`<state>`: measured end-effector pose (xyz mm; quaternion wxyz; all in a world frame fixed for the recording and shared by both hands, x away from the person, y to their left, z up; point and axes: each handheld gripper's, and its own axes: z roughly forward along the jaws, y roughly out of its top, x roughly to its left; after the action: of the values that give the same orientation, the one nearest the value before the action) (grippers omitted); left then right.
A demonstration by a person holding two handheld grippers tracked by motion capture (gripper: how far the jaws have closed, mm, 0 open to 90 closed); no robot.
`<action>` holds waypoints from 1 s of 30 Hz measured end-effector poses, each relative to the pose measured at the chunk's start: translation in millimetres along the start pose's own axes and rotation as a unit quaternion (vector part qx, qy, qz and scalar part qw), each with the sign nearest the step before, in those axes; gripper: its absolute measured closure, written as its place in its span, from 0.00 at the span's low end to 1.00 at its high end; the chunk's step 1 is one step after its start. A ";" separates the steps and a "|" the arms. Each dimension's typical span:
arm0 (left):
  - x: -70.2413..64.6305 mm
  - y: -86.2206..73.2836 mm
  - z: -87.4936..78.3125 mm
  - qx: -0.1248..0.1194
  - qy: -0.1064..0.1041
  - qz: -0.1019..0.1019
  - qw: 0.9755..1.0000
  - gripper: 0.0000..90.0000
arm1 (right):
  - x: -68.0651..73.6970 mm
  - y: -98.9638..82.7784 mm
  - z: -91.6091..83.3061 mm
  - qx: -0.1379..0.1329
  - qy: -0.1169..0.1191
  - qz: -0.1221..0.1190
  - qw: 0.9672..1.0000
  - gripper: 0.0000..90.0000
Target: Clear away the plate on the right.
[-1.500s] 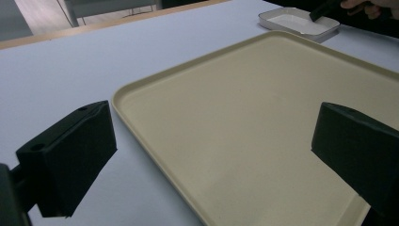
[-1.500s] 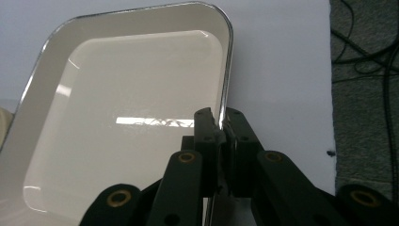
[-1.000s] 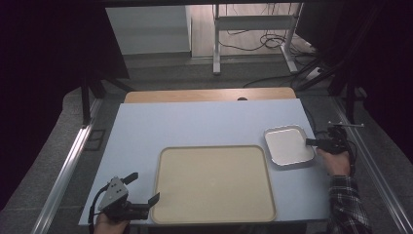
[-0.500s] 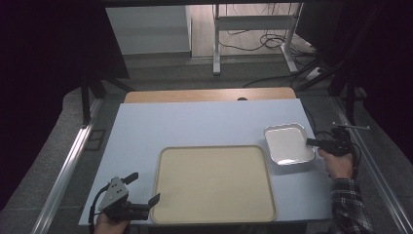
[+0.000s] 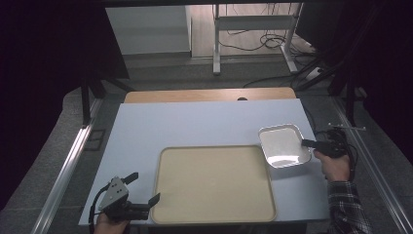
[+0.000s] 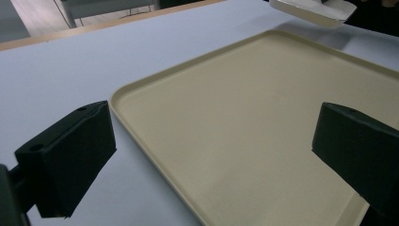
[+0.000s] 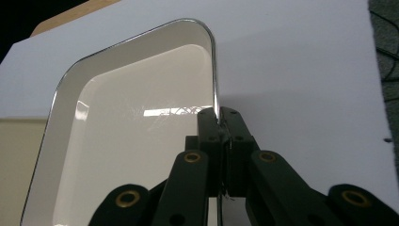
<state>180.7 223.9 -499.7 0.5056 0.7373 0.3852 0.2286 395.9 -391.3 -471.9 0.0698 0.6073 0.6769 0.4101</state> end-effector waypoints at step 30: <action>-0.2 0.3 0.6 0.001 -0.002 0.002 1.000 0.00 | 54.5 -13.2 22.7 0.029 0.053 -0.030 0.998 0.98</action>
<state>181.2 223.4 -499.7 0.5048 0.7394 0.3827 0.2280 385.5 -331.6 -473.2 0.0290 0.5659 0.7092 0.4195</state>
